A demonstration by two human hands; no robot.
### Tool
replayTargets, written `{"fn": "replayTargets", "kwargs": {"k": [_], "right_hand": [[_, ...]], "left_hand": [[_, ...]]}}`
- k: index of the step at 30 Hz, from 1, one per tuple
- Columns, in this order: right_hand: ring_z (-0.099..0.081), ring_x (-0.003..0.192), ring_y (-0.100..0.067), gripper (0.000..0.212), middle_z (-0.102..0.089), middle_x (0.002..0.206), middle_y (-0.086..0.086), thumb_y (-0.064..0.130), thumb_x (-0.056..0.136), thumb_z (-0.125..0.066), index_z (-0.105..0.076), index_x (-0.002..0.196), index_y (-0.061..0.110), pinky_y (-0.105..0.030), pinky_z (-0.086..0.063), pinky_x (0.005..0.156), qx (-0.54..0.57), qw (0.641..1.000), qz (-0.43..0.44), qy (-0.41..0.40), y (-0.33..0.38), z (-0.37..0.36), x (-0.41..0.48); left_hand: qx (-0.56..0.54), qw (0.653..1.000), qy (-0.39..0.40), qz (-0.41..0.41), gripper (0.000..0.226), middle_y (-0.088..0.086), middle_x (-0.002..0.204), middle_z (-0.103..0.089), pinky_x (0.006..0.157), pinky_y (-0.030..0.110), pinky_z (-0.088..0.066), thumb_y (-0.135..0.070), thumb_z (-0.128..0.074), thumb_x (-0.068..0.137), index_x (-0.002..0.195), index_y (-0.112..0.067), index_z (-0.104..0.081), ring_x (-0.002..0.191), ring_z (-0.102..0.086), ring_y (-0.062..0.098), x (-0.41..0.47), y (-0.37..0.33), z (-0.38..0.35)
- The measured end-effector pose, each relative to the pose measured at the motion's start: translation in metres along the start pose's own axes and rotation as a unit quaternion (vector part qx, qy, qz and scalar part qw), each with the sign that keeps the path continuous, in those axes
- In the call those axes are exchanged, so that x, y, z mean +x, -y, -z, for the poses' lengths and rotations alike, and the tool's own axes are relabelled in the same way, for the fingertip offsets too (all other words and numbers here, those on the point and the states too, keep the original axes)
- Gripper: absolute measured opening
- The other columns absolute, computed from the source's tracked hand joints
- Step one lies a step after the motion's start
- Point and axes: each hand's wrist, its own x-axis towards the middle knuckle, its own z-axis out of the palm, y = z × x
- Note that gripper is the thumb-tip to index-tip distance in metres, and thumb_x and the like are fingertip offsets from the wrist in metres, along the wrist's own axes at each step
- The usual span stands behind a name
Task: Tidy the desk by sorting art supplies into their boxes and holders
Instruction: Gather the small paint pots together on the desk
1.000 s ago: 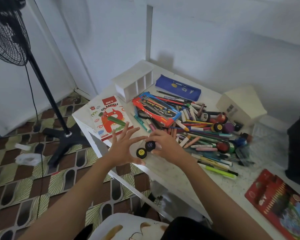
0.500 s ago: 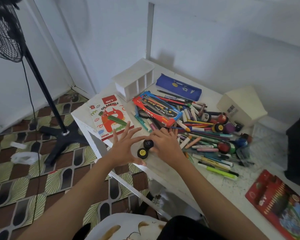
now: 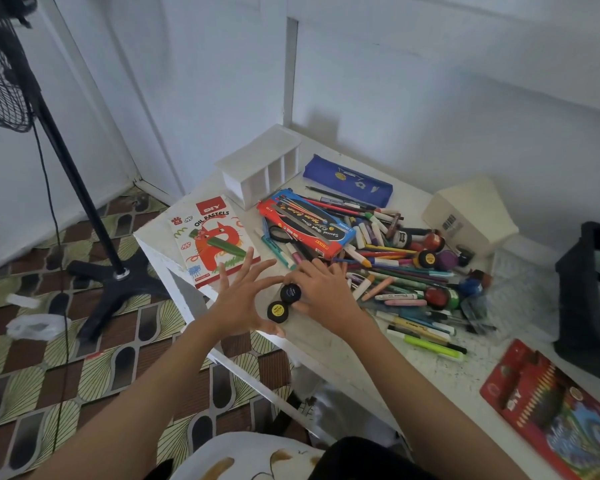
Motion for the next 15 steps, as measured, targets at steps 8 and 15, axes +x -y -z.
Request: {"fn": "replayTargets", "kwargs": {"k": [8, 15], "right_hand": [[-0.046, 0.118, -0.019, 0.042, -0.053, 0.126, 0.0, 0.033, 0.086, -0.063, -0.053, 0.126, 0.021, -0.041, -0.036, 0.095, 0.02, 1.0, -0.004, 0.02, 0.0, -0.002, -0.002], [-0.056, 0.103, -0.02, 0.025, -0.066, 0.108, 0.001, 0.025, 0.087, -0.062, -0.064, 0.112, 0.023, -0.045, -0.045, 0.087, 0.101, 0.969, -0.151, -0.166, -0.059, 0.037, -0.003]], "left_hand": [[0.001, 1.0, -0.004, -0.001, 0.111, -0.012, 0.158, -0.008, 0.098, 0.056, 0.033, -0.103, -0.03, 0.035, 0.133, -0.052, -0.028, 0.137, 0.034, 0.009, -0.002, -0.002, 0.001], [-0.018, 1.0, -0.012, -0.003, 0.101, -0.011, 0.157, -0.01, 0.097, 0.056, 0.034, -0.103, -0.031, 0.038, 0.127, -0.056, -0.028, 0.136, 0.034, 0.009, -0.003, -0.001, 0.0]]}}
